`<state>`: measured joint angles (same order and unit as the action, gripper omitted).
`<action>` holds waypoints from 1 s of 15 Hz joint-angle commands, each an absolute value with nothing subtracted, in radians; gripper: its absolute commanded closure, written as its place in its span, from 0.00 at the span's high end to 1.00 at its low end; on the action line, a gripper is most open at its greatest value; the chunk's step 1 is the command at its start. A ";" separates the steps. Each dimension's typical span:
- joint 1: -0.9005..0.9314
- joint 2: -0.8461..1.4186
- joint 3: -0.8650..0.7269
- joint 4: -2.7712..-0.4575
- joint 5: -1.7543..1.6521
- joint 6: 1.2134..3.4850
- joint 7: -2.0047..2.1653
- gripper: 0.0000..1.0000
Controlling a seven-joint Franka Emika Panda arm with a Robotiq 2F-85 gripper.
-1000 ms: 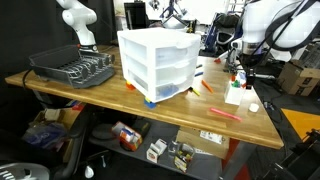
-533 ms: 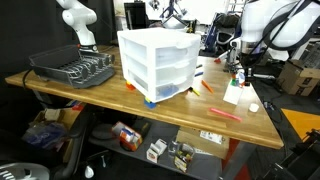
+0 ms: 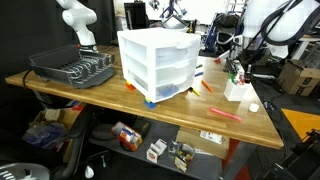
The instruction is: Pick up one pen from the pen holder and put it on the table.
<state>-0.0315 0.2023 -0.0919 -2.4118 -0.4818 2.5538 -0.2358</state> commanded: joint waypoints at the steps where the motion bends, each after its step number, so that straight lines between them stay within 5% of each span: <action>1: -0.047 0.149 -0.086 -2.407 -0.434 2.521 -0.250 0.04; 8: -0.048 -0.059 -0.082 -2.420 -0.356 2.308 -0.242 0.04; 15: 0.024 -0.236 -0.077 -2.547 -0.037 2.344 -0.378 0.04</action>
<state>0.0020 -0.1927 -0.0699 -2.4818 -0.1438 2.3063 -0.3091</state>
